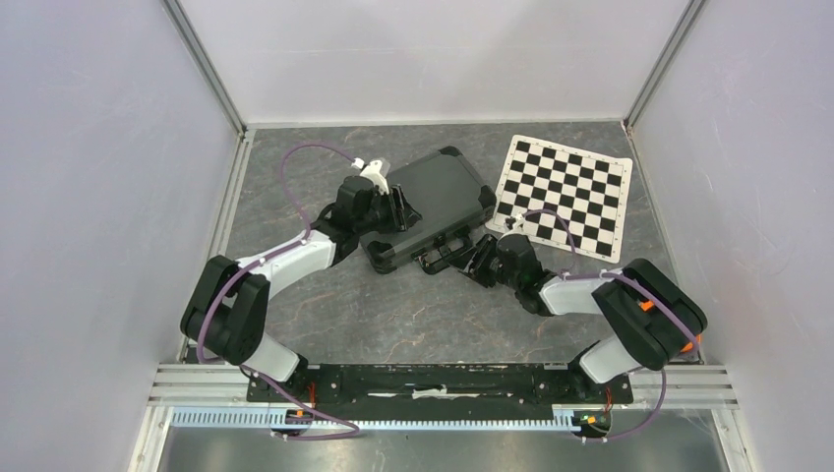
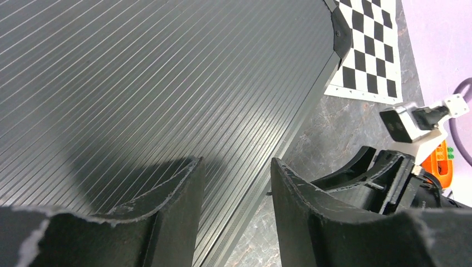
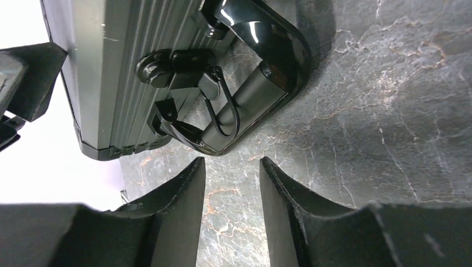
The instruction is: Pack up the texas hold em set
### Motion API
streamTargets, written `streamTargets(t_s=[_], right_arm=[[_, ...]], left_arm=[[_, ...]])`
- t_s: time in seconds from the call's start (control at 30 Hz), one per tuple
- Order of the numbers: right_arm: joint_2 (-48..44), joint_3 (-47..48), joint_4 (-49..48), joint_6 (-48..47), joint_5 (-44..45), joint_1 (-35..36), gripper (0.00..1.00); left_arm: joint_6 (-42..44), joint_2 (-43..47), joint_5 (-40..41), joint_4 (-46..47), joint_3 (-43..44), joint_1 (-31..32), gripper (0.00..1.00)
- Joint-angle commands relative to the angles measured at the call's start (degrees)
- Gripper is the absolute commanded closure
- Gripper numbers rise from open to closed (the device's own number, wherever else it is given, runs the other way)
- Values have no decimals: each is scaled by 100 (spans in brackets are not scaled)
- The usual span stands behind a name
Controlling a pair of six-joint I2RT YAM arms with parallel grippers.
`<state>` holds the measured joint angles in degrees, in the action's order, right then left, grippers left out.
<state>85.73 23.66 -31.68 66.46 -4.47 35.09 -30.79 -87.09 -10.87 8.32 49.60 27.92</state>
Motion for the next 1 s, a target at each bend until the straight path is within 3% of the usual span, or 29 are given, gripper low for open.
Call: streamTargets(t_s=[0.0, 0.47, 0.7, 0.8, 0.87, 0.97], right_arm=[[274, 106, -553, 452, 185, 68, 55], [694, 488, -799, 523, 410, 199, 63], [779, 591, -871, 512, 408, 200, 85], [718, 600, -848, 507, 412, 200, 87], [693, 637, -803, 498, 412, 199, 95], [736, 759, -764, 434, 412, 199, 99]], left_arm=[[53, -107, 327, -564, -521, -41, 45], [126, -16, 332, -415, -626, -41, 45], [152, -2, 328, -423, -627, -33, 46], [185, -12, 340, -458, -611, -32, 46], [273, -48, 301, -515, -556, -32, 45], [390, -98, 262, -632, -466, -16, 46]])
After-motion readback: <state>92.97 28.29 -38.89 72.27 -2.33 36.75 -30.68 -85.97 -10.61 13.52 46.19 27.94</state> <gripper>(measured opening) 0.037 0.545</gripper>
